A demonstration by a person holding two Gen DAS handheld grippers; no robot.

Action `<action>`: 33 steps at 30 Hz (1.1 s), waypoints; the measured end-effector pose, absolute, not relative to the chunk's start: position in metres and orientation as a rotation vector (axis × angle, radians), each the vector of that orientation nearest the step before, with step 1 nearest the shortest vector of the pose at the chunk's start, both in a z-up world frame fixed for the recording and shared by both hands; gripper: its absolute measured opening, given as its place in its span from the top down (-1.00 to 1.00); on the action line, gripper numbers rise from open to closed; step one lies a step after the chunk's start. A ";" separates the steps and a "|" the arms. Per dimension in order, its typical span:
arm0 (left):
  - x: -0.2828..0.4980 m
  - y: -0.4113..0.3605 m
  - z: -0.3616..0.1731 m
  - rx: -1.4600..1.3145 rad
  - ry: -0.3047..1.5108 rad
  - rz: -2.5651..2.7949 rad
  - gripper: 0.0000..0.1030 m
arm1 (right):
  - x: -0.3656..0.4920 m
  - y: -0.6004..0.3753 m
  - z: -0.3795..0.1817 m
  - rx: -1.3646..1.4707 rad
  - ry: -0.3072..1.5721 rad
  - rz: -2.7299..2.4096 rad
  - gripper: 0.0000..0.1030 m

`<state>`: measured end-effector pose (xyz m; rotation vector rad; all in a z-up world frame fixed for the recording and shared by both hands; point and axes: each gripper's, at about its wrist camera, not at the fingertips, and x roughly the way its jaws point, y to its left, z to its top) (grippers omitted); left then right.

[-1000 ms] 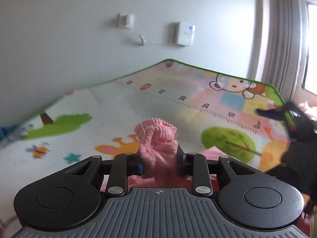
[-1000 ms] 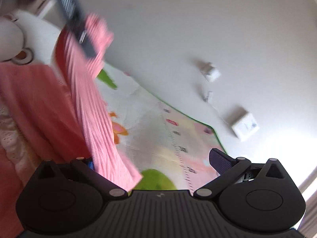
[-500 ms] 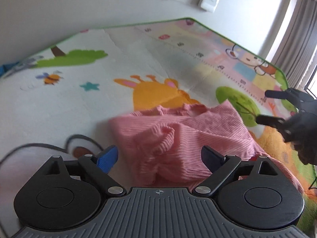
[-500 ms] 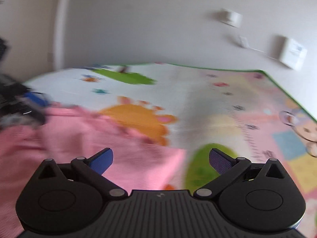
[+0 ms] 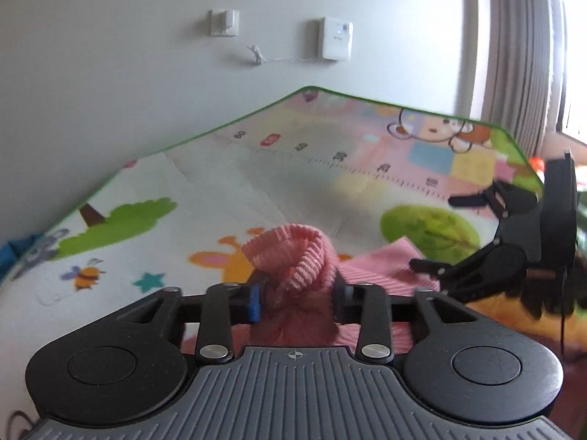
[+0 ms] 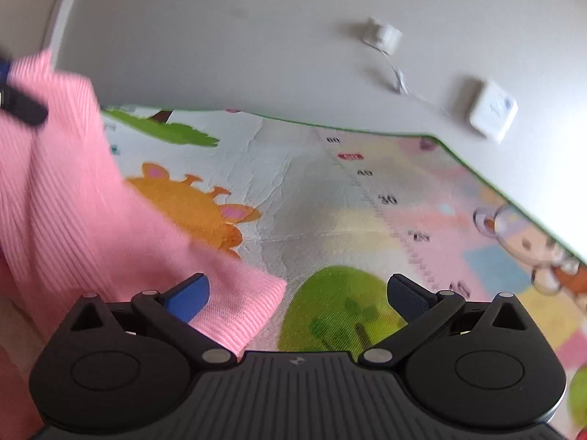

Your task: Fold clothes

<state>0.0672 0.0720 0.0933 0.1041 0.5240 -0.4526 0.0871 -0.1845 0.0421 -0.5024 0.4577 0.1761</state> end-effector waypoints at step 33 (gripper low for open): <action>0.100 0.137 0.068 -0.292 0.769 -0.533 -0.85 | 0.141 -0.234 0.045 -0.014 0.717 0.275 -1.00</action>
